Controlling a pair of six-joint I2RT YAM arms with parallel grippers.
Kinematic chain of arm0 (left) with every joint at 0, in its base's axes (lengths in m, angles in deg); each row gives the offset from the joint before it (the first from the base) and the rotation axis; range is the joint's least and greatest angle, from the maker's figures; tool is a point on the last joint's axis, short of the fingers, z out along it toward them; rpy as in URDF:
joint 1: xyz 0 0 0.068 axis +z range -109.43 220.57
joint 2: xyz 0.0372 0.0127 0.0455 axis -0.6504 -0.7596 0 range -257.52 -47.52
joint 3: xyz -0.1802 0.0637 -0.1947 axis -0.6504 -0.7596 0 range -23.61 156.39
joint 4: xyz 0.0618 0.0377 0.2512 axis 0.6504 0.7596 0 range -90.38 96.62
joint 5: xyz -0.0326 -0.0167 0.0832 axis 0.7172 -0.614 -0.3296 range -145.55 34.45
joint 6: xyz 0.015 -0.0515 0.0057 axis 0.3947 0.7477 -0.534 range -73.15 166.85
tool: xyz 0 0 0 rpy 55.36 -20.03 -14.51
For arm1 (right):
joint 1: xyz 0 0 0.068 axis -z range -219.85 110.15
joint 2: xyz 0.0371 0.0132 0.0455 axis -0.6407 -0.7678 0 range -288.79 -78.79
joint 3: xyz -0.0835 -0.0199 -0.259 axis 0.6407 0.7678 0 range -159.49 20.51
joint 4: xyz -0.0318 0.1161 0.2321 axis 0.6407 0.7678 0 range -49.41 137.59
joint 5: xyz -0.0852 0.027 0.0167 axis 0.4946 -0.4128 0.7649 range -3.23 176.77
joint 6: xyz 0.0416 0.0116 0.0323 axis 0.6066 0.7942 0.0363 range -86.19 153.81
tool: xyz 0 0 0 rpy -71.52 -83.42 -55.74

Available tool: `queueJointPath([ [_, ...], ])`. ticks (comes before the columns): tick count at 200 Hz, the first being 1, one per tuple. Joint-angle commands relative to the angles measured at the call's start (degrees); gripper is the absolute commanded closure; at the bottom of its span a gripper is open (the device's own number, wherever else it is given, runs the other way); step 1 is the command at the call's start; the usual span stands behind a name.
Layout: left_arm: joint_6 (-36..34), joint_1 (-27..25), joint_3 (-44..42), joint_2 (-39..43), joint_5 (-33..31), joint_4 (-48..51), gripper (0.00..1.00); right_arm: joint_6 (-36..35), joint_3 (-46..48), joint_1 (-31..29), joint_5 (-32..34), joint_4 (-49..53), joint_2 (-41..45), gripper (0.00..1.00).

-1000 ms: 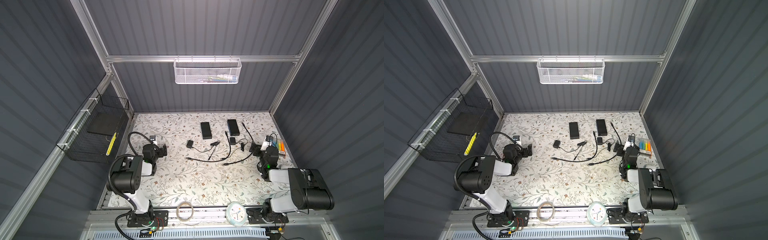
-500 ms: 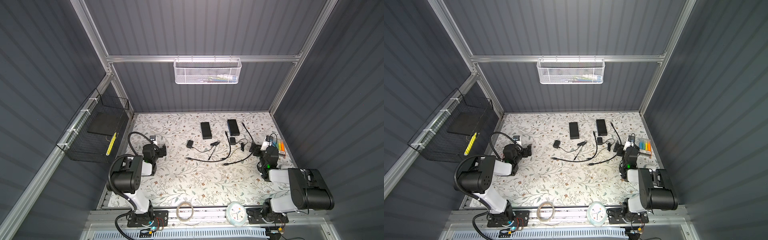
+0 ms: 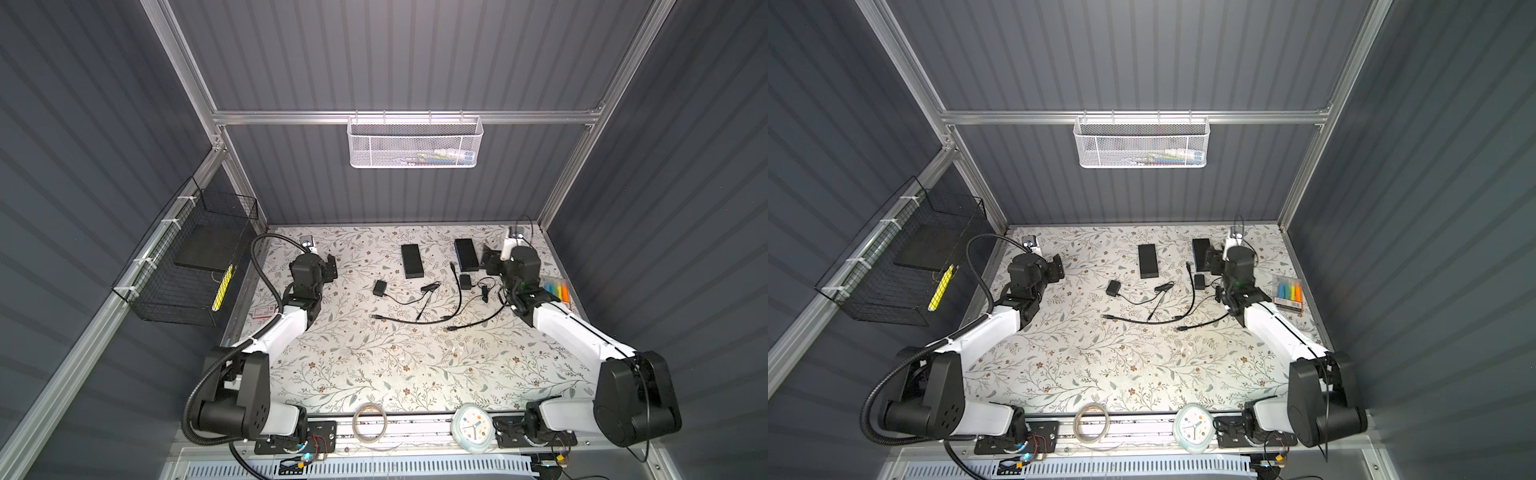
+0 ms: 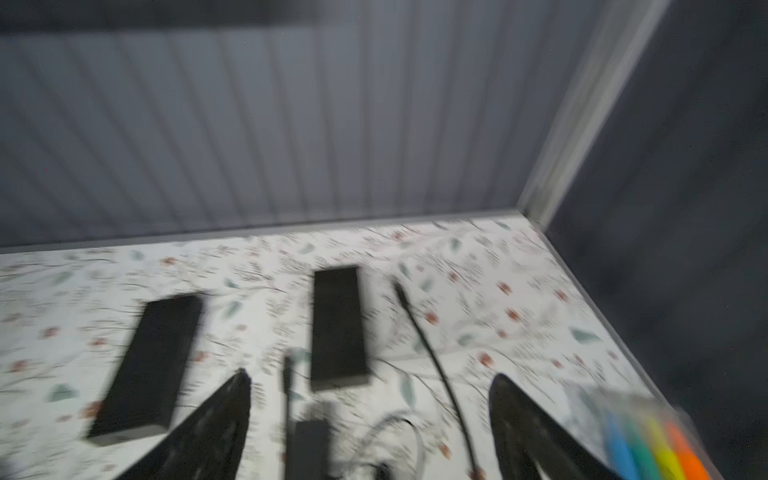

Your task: Insert the plug into the switch port

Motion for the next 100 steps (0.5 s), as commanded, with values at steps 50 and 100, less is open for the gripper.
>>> queueJointPath([
  [50,15.3,-0.2,-1.0,9.4,11.7,20.8,0.16,6.0,-41.3,-14.5,3.3,37.7,-36.7,0.07],
  [100,16.0,-0.3,-3.0,17.9,14.8,28.3,0.16,10.6,-59.6,-15.0,-0.8,43.9,-51.6,0.03],
])
